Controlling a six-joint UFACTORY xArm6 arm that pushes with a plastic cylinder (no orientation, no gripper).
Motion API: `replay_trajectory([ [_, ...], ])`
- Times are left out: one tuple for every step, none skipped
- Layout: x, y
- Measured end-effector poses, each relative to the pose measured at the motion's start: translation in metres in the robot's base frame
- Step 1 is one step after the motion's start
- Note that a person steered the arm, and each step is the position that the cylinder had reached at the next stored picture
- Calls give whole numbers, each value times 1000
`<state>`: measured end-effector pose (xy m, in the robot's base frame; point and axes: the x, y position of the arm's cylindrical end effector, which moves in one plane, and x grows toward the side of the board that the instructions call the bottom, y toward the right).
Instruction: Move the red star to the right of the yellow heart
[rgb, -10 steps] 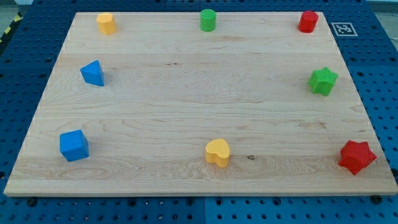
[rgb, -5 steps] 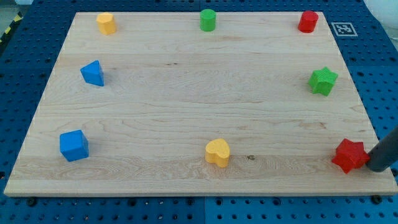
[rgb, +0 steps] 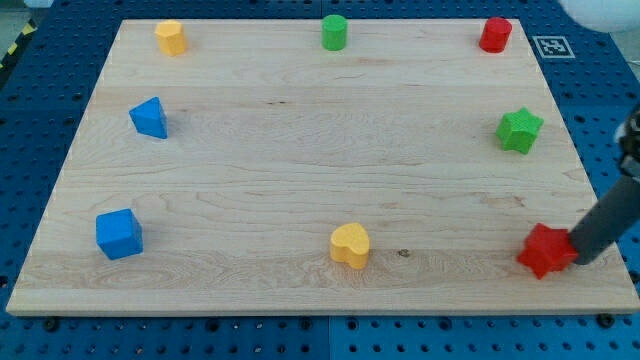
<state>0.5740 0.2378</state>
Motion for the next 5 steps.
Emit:
replay_trajectory([
  [0,-39],
  [0,-83],
  [0,-119],
  [0,-125],
  [-38,-132],
])
